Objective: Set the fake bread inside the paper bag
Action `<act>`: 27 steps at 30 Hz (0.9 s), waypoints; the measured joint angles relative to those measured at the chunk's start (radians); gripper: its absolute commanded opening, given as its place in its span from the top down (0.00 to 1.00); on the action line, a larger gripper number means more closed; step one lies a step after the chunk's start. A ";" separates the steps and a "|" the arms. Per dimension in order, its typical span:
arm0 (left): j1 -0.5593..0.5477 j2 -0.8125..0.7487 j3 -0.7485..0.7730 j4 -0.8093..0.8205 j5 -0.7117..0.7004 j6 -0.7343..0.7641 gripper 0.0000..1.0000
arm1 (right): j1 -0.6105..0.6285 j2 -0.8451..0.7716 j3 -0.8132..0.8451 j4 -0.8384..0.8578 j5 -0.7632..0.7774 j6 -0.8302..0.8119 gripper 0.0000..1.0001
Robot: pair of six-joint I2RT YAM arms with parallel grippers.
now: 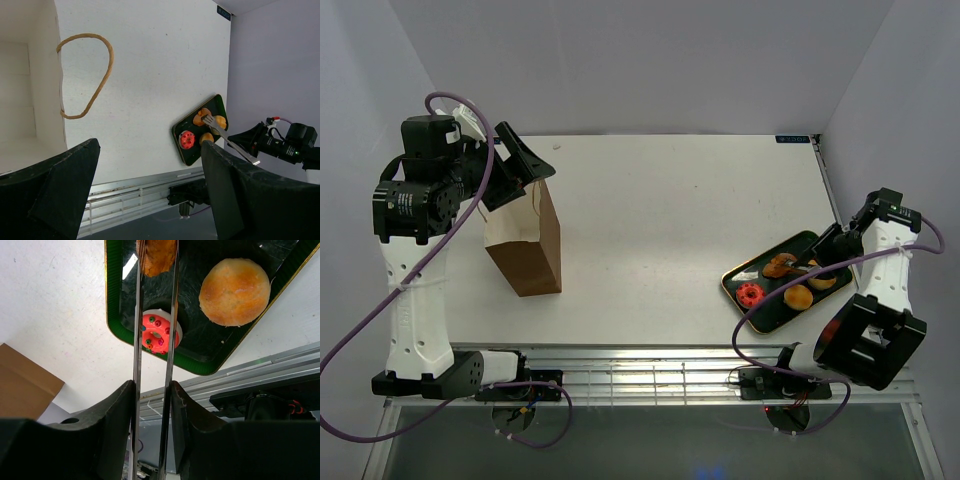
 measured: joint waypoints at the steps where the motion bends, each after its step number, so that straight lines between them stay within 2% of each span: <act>1: 0.000 0.000 0.000 0.000 0.000 0.000 0.07 | 0.000 -0.002 0.000 0.000 0.000 0.002 0.66; 6: 0.000 0.000 0.000 0.005 0.000 0.000 0.07 | 0.000 -0.023 0.010 -0.015 0.002 0.017 0.67; 11: 0.000 0.000 -0.006 0.015 0.000 0.000 0.07 | 0.000 -0.047 0.103 -0.057 -0.016 0.027 0.68; 19: 0.000 0.002 -0.003 0.019 -0.032 0.000 0.07 | 0.023 -0.064 0.242 -0.095 -0.129 0.034 0.69; 22: 0.000 0.003 0.016 0.016 -0.078 0.000 0.07 | 0.116 -0.020 0.346 -0.113 -0.162 0.036 0.68; 27: 0.000 0.003 0.064 0.005 -0.188 0.000 0.07 | 0.372 0.132 0.632 -0.093 -0.197 0.068 0.68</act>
